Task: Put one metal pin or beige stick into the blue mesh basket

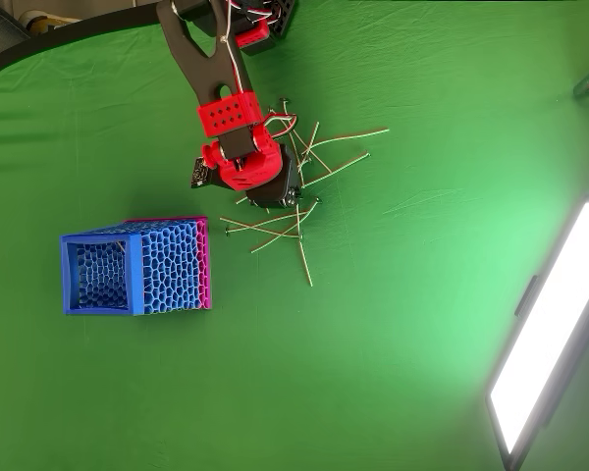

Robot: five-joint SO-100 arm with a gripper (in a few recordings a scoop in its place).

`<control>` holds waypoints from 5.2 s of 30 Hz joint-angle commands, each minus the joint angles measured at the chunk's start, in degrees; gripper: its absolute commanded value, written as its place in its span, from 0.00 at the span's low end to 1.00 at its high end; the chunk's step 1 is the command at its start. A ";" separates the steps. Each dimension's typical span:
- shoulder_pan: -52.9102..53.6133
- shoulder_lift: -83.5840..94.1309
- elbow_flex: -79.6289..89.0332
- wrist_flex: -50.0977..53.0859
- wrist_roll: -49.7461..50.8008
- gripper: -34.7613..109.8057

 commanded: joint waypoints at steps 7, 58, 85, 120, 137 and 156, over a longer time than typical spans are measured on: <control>2.02 2.81 2.72 -3.08 -0.35 0.32; 0.35 -7.12 -2.72 -0.70 3.96 0.32; 2.64 -7.21 -0.62 -1.93 2.64 0.32; 1.67 -7.91 -0.70 -2.81 2.72 0.25; 3.08 5.71 -5.71 3.34 -2.11 0.24; 10.37 27.42 -7.03 -8.09 -15.56 0.24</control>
